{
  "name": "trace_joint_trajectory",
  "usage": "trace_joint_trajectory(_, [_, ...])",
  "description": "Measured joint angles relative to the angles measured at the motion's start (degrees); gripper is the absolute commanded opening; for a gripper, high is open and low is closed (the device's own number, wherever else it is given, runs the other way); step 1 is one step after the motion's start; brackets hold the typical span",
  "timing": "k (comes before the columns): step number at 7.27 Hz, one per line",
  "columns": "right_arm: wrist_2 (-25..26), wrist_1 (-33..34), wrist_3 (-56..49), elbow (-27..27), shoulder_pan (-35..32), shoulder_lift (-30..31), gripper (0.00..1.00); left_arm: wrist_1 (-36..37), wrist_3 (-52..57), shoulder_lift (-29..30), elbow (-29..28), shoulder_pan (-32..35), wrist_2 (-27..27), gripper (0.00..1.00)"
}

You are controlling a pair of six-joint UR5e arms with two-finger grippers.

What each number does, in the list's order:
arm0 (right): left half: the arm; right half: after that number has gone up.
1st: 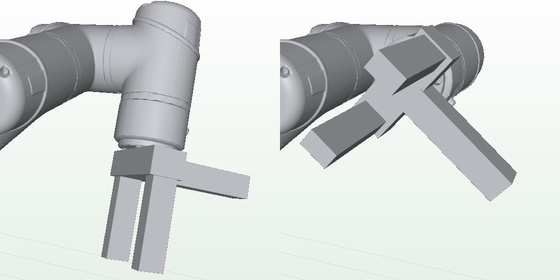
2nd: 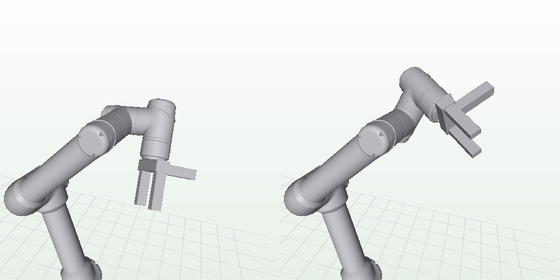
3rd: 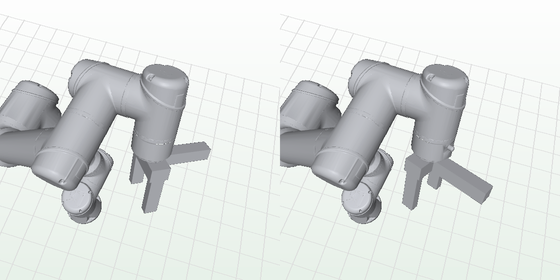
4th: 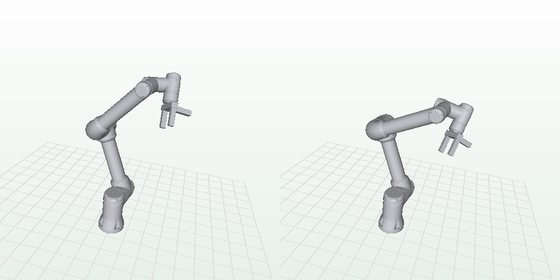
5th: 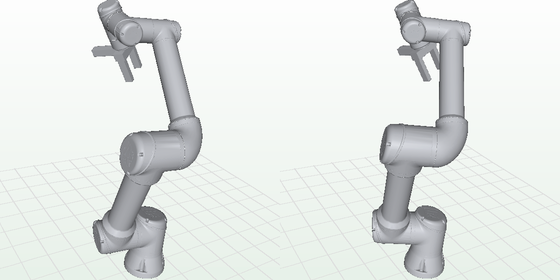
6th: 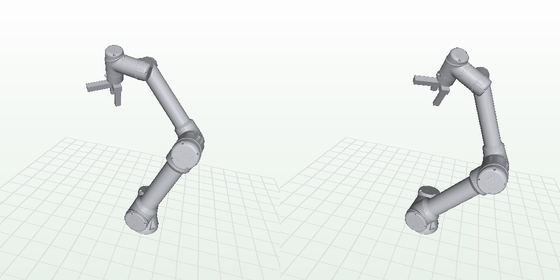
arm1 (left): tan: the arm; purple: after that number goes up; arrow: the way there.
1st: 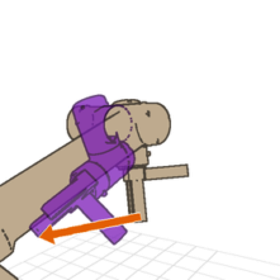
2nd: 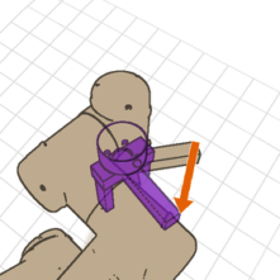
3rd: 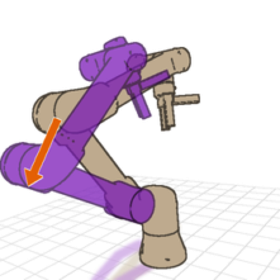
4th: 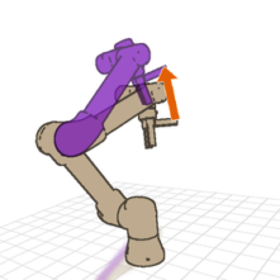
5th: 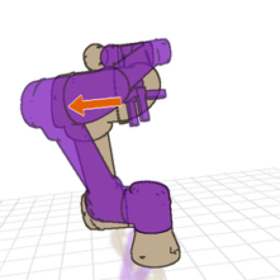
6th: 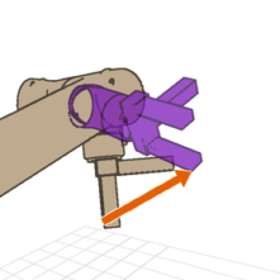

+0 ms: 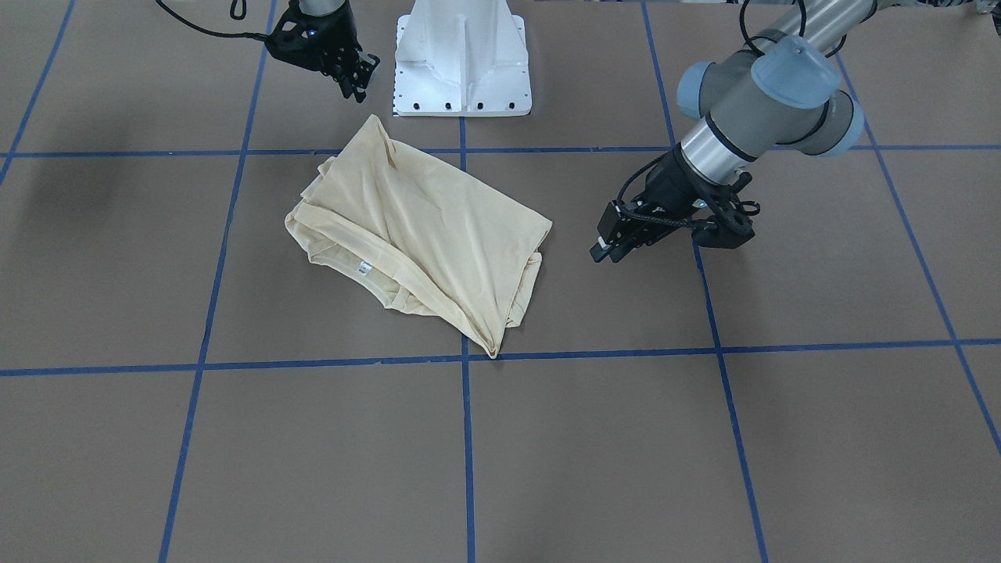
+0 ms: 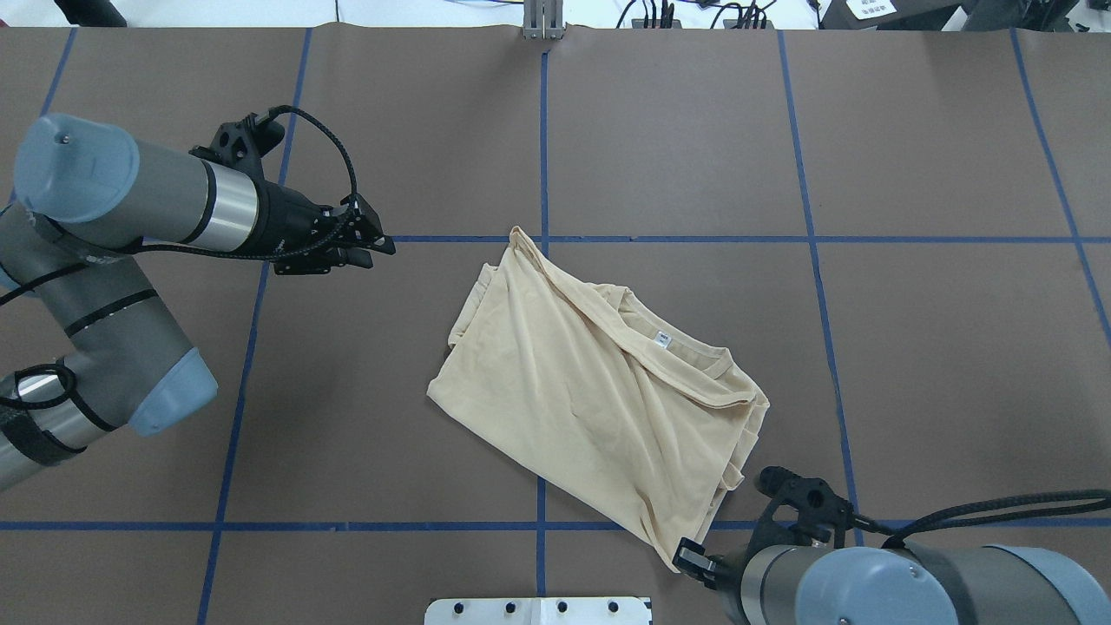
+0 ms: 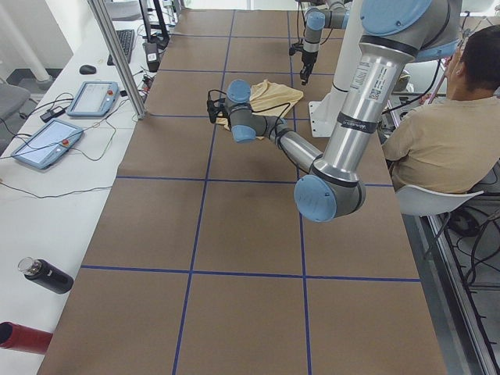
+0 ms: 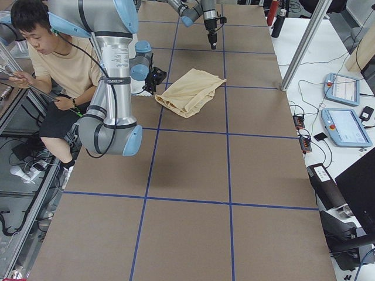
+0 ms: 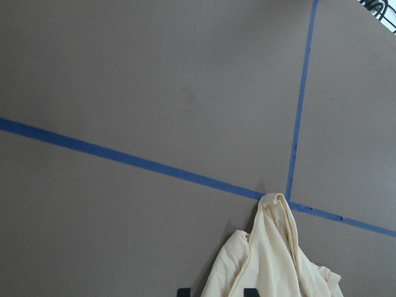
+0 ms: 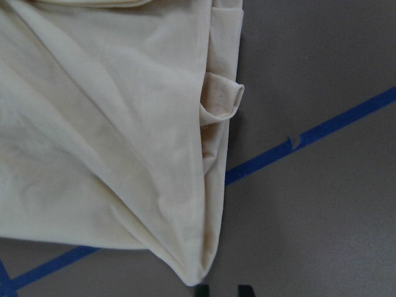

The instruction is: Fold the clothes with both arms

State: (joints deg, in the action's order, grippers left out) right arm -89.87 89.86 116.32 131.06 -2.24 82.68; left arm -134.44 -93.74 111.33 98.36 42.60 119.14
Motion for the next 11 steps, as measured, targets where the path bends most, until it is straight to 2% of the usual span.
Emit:
trace_joint_trajectory(1, [-0.19, 0.02, -0.14, 2.25, -1.38, 1.89, 1.00, 0.95, -3.11, -0.11, 1.28, -2.09, -0.77, 0.51])
trace_joint_trajectory(2, [-0.26, -0.03, -0.41, 3.31, -4.05, 2.71, 1.00, 4.56, -5.28, -0.11, 2.94, -5.75, -4.12, 0.51])
trace_joint_trajectory(4, [-0.71, -0.28, -3.47, 1.23, -12.13, 0.68, 1.00, 15.84, -6.75, 0.96, 5.12, -14.68, -14.39, 0.54])
trace_joint_trajectory(5, [-1.95, -0.37, -6.14, -0.80, -16.42, -1.29, 1.00, 18.82, -6.86, 1.22, 5.12, -16.99, -16.67, 0.55])
trace_joint_trajectory(7, [-3.93, -0.51, -8.68, -4.73, -20.45, -3.19, 1.00, 22.69, -6.95, 1.75, 4.90, -18.41, -17.84, 0.55])
trace_joint_trajectory(11, [-3.73, -0.56, -9.64, -6.38, -21.15, -3.49, 1.00, 24.55, -6.90, 3.29, 2.79, -18.69, -18.05, 0.57])
